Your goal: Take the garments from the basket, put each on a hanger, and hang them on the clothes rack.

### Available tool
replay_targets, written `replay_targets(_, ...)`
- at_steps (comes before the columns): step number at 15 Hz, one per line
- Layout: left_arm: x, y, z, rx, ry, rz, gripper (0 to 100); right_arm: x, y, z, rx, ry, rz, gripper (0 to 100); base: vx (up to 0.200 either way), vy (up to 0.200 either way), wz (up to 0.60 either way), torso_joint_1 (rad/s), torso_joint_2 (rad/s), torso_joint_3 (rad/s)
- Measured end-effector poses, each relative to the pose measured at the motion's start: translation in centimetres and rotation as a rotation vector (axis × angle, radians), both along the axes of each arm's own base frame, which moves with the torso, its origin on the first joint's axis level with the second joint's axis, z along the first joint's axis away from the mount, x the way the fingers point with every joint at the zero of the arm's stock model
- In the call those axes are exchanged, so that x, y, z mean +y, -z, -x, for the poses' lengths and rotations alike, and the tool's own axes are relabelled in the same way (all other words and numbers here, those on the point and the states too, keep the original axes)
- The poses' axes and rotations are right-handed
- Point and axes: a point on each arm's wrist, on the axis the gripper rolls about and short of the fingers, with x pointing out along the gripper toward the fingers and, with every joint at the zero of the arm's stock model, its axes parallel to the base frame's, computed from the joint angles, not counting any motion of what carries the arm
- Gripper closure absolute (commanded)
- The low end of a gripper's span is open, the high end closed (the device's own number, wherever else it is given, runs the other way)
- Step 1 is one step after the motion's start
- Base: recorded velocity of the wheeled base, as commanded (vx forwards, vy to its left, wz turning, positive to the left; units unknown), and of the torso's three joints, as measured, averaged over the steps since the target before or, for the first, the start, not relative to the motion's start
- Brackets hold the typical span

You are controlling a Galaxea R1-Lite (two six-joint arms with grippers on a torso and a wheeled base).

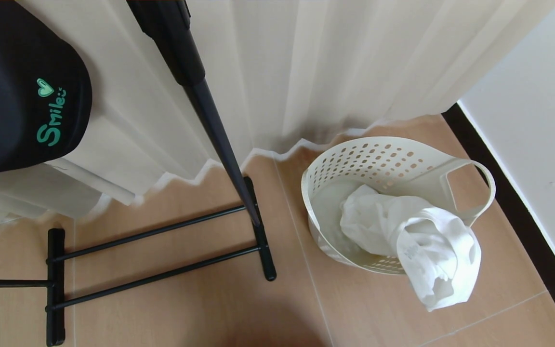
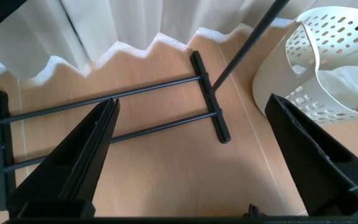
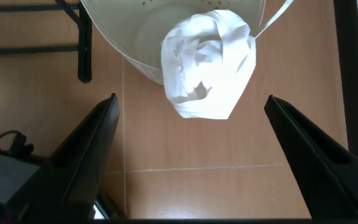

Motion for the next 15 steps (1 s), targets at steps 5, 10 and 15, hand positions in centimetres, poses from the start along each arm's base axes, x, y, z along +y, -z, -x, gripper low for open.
replay_targets(5, 0.0, 0.0, 0.0, 0.000, 0.001, 0.000, 0, 0.1, -1.5, -3.3, 0.146, -0.096, 0.283, 0, 0.000, 0.000, 0.00, 0.000, 0.00, 0.000)
replay_targets(10, 0.0, 0.0, 0.0, -0.001, 0.000, 0.001, 0, 0.3, -3.6, -10.3, 0.218, -0.185, 0.637, 0, 0.000, 0.000, 0.00, 0.000, 0.00, 0.000)
replay_targets(15, 0.0, 0.0, 0.0, 0.000, -0.002, 0.001, 0, 1.7, -3.2, -17.8, 0.236, -0.191, 0.807, 0, 0.000, 0.000, 0.00, 0.000, 0.00, 0.000)
